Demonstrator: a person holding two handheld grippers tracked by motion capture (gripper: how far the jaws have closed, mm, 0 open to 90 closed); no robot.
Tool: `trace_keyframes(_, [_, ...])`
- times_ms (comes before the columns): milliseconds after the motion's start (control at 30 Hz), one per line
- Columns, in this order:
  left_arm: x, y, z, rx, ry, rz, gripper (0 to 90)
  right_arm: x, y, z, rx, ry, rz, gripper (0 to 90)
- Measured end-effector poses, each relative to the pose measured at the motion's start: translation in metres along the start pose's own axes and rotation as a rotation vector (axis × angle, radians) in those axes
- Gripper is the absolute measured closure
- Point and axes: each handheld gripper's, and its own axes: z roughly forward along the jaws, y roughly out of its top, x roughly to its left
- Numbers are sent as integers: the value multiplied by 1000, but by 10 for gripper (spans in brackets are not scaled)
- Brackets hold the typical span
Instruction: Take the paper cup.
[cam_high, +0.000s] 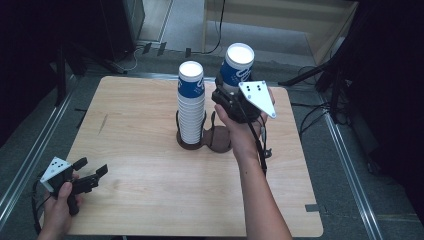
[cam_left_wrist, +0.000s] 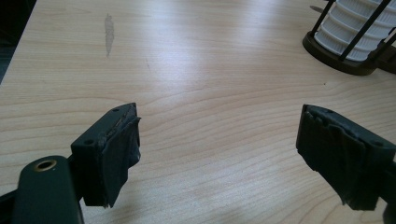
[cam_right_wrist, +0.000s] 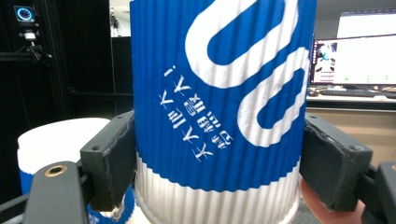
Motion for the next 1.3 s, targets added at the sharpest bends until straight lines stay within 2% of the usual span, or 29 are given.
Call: trace_keyframes(1300, [0, 0, 0, 0, 2, 0, 143, -34, -39, -35, 37, -44, 20, 196])
